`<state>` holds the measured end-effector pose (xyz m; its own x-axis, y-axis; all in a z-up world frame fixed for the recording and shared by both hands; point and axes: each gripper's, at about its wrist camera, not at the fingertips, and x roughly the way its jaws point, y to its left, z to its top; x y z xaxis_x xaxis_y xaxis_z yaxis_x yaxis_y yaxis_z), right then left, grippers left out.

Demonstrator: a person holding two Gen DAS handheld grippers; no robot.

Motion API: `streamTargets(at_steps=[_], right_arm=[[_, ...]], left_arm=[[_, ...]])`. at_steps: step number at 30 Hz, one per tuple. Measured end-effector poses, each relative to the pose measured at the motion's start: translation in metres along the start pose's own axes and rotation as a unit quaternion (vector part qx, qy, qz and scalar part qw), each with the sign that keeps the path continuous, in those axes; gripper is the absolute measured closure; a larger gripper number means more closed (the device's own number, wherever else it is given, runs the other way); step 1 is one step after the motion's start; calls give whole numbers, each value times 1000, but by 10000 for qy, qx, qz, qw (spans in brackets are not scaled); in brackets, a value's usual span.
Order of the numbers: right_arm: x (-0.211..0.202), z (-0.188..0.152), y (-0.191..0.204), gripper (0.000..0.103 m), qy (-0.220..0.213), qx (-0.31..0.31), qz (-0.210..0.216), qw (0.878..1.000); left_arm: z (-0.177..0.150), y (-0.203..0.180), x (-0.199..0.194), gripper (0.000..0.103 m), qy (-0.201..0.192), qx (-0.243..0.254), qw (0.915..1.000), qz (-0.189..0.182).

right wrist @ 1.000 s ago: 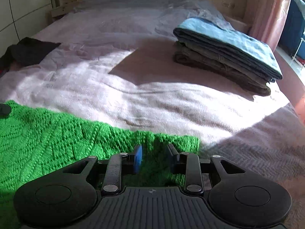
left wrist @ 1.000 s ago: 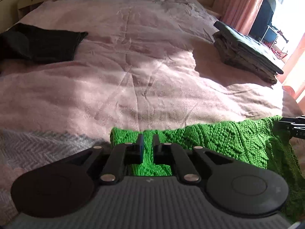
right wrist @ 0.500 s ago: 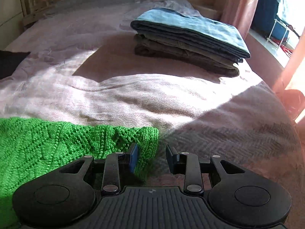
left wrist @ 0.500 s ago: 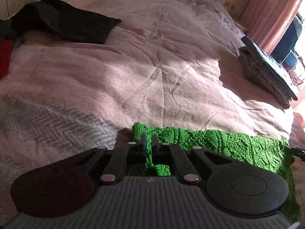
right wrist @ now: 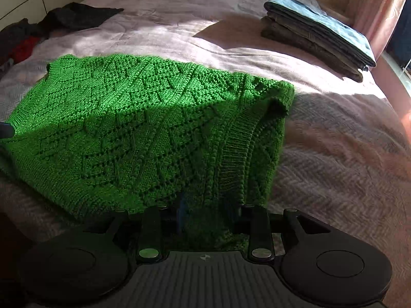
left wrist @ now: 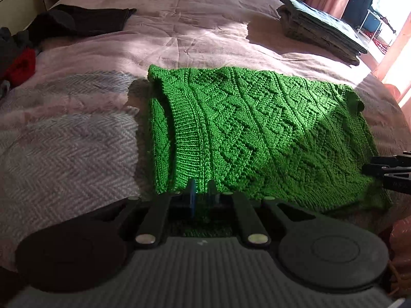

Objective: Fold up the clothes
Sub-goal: 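Withdraw both open tools from the half-folded sweater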

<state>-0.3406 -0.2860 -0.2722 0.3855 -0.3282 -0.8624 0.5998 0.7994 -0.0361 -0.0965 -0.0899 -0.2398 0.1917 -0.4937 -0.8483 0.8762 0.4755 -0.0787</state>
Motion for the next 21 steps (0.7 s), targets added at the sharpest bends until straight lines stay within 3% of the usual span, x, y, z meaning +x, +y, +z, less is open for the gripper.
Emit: streamTargets(at_steps=[2,5,10,12,16,18,19,20,21], right_arm=[[-10,5,-3,71,-75,193,-38,9998],[-24,11,3,71,-315,630,328,9970],[-8,-15,21,71,267,598,158,9977],[-13,-21,20,71,176,657,172,9975],[-24,-12,15,70,436,1038,153,9935],[-31,-7,16,61,621,1259,93,9901],[-36,-6,18,41,715,1366,55,9880],[-43,-6,23,31,773,1464,33,9862],[-51,-7,28,31,783,1548,43,9848]], left_arm=[[3,-9,-7,96,-97,52,9999,-47],[3,-21,-6,96,-54,-37,9997,-232],[-13,-25,8,94,383,-144,9990,-195],[-12,-20,5,93,548,-182,9981,-206],[-7,-13,-6,92,940,-98,9954,-144],[-4,-8,-18,87,1036,-87,9945,-162],[-2,-6,-25,84,1062,-76,9941,-188],[-1,-5,-32,83,1075,-35,9940,-197],[1,-4,-39,81,1085,30,9939,-188]])
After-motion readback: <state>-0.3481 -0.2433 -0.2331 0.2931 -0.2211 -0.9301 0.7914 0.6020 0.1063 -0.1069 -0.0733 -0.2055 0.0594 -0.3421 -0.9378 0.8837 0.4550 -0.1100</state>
